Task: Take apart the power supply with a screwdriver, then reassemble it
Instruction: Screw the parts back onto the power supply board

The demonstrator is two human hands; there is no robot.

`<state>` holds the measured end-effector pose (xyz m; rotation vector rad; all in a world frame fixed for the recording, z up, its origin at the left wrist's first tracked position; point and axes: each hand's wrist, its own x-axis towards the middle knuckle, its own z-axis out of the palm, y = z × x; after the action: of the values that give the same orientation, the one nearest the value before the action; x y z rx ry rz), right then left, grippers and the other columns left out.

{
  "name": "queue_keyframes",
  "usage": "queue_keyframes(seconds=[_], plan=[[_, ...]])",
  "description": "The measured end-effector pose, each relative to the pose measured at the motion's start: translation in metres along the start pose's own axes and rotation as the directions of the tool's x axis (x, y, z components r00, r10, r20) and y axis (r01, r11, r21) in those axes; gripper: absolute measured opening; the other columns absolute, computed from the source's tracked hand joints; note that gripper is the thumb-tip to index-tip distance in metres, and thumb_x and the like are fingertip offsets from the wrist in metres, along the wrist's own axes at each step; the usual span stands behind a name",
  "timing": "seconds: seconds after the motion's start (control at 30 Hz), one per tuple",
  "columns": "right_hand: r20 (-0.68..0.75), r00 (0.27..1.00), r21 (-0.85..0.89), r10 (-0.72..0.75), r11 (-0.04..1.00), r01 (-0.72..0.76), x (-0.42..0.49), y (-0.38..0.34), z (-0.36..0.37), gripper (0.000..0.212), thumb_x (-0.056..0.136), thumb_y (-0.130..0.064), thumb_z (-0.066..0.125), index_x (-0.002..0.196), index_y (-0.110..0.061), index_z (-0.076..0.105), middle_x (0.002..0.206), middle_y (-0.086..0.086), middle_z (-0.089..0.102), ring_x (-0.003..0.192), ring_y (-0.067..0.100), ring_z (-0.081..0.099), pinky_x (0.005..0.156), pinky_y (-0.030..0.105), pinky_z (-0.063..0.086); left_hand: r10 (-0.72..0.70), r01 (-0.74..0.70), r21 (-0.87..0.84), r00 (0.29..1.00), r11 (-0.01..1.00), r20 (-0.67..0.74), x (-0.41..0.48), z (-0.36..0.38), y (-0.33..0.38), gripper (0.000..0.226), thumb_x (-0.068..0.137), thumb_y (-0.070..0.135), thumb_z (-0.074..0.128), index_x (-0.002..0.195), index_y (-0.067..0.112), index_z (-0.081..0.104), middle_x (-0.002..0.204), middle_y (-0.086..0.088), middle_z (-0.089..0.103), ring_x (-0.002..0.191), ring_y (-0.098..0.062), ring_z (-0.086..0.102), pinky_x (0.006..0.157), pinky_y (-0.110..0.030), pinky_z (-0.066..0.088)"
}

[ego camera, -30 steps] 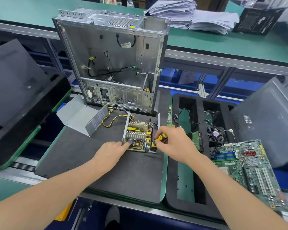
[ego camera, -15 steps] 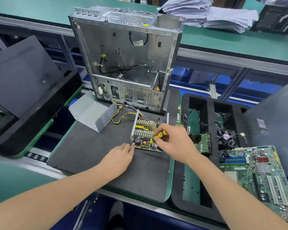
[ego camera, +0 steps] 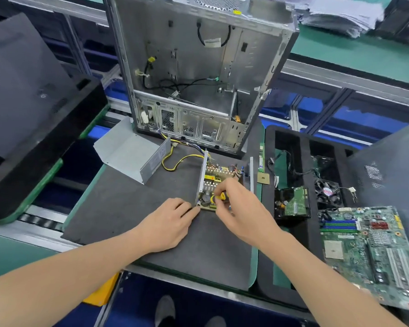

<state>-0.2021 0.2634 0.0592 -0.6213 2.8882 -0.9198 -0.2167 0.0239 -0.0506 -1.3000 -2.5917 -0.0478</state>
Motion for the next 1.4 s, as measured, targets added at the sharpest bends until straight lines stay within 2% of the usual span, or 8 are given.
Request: queue_keyframes(seconds=[0.27, 0.53, 0.67, 1.0, 1.23, 1.4], plan=[[0.012, 1.0, -0.004, 0.017, 1.0, -0.017, 0.004, 0.002, 0.004, 0.018, 0.104, -0.024, 0.053, 0.107, -0.038, 0.042, 0.101, -0.021, 0.051, 0.089, 0.009, 0.058, 0.074, 0.036, 0.052, -0.01, 0.0, -0.137, 0.997, 0.991, -0.076, -0.001, 0.003, -0.006, 0.047, 0.099, 0.026, 0.049, 0.137, 0.003, 0.062, 0.107, -0.011, 0.066, 0.091, -0.033, 0.061, 0.081, -0.047, 0.053], [0.047, 0.999, 0.013, -0.001, 1.0, 0.0, 0.002, 0.009, 0.009, 0.018, 0.103, -0.023, 0.055, 0.107, -0.036, 0.043, 0.102, -0.021, 0.052, 0.091, 0.005, 0.057, 0.074, 0.034, 0.052, -0.062, 0.045, -0.16, 0.993, 0.986, -0.101, -0.003, 0.004, -0.001, 0.046, 0.095, 0.023, 0.056, 0.135, 0.003, 0.064, 0.11, -0.012, 0.067, 0.094, -0.033, 0.062, 0.082, -0.047, 0.053], [0.031, 0.999, 0.02, -0.017, 1.0, 0.016, 0.001, 0.01, 0.009, 0.019, 0.103, -0.023, 0.055, 0.108, -0.036, 0.042, 0.1, -0.021, 0.051, 0.092, 0.004, 0.057, 0.071, 0.026, 0.047, -0.077, 0.059, -0.162, 0.992, 0.985, -0.103, -0.004, 0.005, 0.001, 0.046, 0.095, 0.023, 0.055, 0.136, 0.004, 0.064, 0.112, -0.011, 0.067, 0.096, -0.032, 0.062, 0.083, -0.046, 0.053], [0.048, 0.998, -0.012, -0.04, 0.999, 0.041, 0.007, 0.009, 0.006, 0.02, 0.104, -0.022, 0.054, 0.105, -0.035, 0.04, 0.099, -0.018, 0.051, 0.085, 0.007, 0.056, 0.072, 0.035, 0.051, -0.097, 0.077, -0.179, 0.99, 0.981, -0.106, -0.005, 0.012, 0.002, 0.045, 0.098, 0.023, 0.052, 0.138, 0.006, 0.062, 0.116, -0.01, 0.066, 0.1, -0.032, 0.06, 0.086, -0.045, 0.051], [0.07, 0.997, -0.011, -0.043, 0.999, 0.044, 0.01, 0.011, 0.003, 0.02, 0.103, -0.021, 0.055, 0.105, -0.036, 0.041, 0.097, -0.022, 0.048, 0.085, 0.003, 0.055, 0.071, 0.032, 0.045, -0.105, 0.081, -0.2, 0.988, 0.976, -0.11, -0.005, 0.014, 0.001, 0.044, 0.099, 0.023, 0.051, 0.138, 0.006, 0.062, 0.117, -0.01, 0.065, 0.099, -0.032, 0.059, 0.087, -0.045, 0.051], [0.094, 0.994, -0.015, -0.061, 0.998, 0.062, 0.014, 0.011, 0.001, 0.021, 0.102, -0.02, 0.054, 0.105, -0.036, 0.041, 0.099, -0.02, 0.051, 0.084, 0.009, 0.055, 0.072, 0.033, 0.047, -0.107, 0.08, -0.211, 0.988, 0.974, -0.116, -0.004, 0.013, 0.001, 0.044, 0.098, 0.022, 0.051, 0.137, 0.006, 0.063, 0.115, -0.01, 0.065, 0.097, -0.032, 0.059, 0.086, -0.045, 0.051]])
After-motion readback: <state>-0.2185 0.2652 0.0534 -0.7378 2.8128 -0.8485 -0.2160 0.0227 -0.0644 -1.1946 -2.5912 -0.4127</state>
